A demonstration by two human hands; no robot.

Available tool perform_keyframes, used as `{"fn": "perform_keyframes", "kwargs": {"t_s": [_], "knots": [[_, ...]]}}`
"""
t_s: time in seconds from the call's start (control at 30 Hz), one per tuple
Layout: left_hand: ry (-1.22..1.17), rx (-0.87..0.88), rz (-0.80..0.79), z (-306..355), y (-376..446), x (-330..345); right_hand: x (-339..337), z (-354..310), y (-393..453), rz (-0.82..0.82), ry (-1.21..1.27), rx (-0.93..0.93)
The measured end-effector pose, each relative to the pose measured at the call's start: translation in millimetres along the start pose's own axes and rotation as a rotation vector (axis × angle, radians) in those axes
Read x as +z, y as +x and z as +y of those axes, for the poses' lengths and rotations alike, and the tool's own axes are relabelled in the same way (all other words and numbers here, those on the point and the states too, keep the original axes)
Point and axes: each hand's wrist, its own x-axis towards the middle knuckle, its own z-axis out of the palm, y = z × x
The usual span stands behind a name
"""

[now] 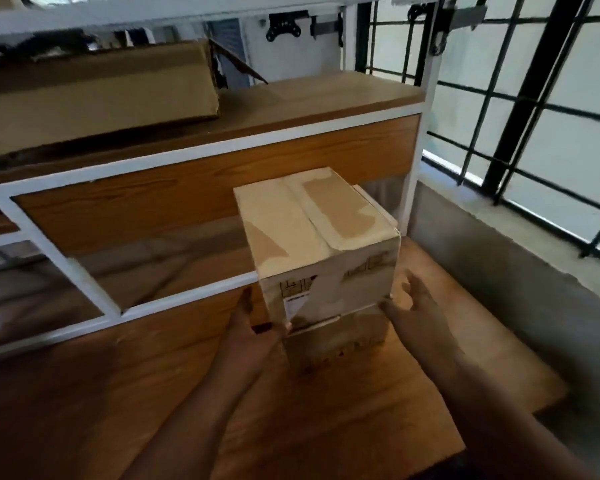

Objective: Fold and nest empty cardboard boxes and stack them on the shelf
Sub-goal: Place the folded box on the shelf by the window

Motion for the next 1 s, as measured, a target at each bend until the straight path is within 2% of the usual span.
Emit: {"fn": "perform_keyframes", "kwargs": {"t_s": [0.13,0.3,0.53,0.63,0.8,1.0], "knots": [[0.005,-0.031,0.091,1,5,21,2,12,38,-0.179,0.059,-0.111],[-0.032,-0.083,0.205,1,-5,25,8,26,49,-0.237,0.121,-0.226],[-0.093,-0.087,0.367,-1,-40,-15,31,13,16,-0.368,0.061,-0.39],[-0.192,-0.102,0.388,-14,-63,-36,53,3,-8,-0.419,0.082,-0.375],[-0.283,-0.108,0.414,-48,-89,-89,103,-14,-52,-0.412,0.089,-0.419],[-0.27,-0.166,0.412,-115,-131,-168,191,1,-118,-0.504,0.026,-0.318]]}}
